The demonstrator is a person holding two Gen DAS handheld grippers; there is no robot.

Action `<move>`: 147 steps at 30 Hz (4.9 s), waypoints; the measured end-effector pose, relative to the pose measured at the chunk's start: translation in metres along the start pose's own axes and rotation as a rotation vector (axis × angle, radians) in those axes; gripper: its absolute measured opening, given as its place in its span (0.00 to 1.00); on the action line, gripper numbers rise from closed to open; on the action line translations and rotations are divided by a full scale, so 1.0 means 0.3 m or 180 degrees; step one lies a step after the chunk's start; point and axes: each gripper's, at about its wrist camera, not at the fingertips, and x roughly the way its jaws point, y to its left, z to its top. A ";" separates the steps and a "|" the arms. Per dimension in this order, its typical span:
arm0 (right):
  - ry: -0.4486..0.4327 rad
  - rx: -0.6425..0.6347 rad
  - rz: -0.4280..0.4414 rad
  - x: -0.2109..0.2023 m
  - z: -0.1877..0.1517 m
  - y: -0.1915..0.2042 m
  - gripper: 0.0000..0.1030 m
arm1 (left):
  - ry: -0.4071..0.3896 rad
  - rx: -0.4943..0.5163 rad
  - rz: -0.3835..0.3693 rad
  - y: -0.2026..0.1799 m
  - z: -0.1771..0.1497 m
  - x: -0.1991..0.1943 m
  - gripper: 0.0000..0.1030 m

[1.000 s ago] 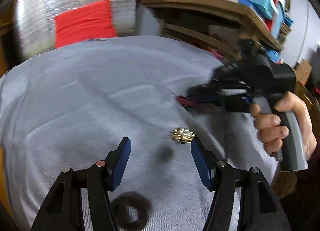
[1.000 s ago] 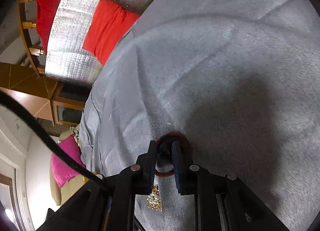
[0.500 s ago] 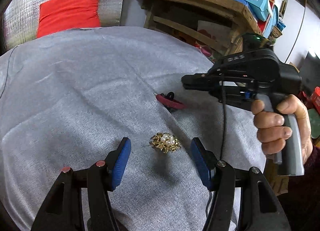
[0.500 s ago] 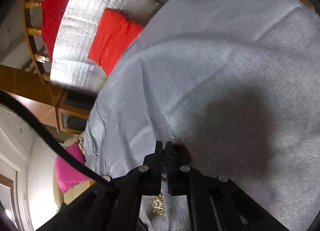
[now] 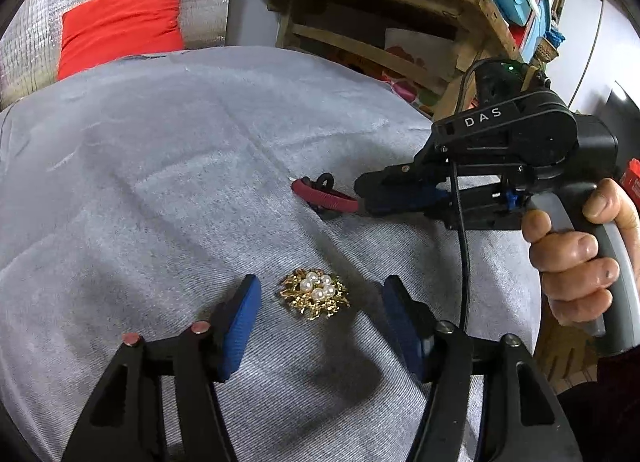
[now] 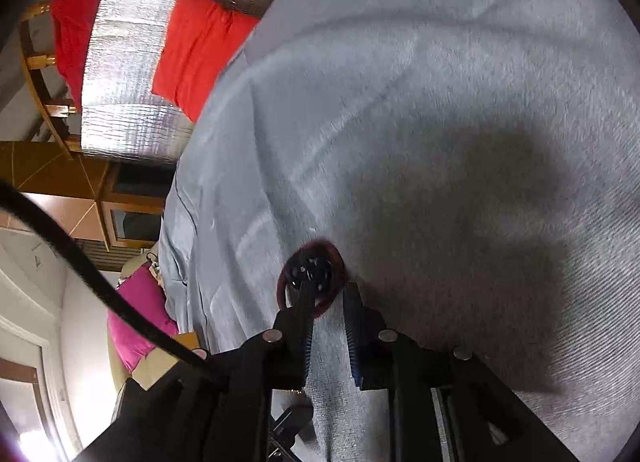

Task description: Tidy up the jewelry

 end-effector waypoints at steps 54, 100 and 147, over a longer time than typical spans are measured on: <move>-0.0215 -0.0380 -0.0122 0.057 -0.049 0.159 0.11 | -0.0079 0.0081 0.0237 0.046 -0.038 -0.080 0.24; -0.0798 -0.0254 0.0250 0.009 -0.086 0.207 0.08 | -0.0074 -0.0506 0.0672 0.300 -0.097 -0.237 0.24; -0.0638 -0.0867 0.0416 0.091 -0.183 0.371 0.06 | -0.0279 -0.0859 0.0935 0.397 -0.130 -0.358 0.24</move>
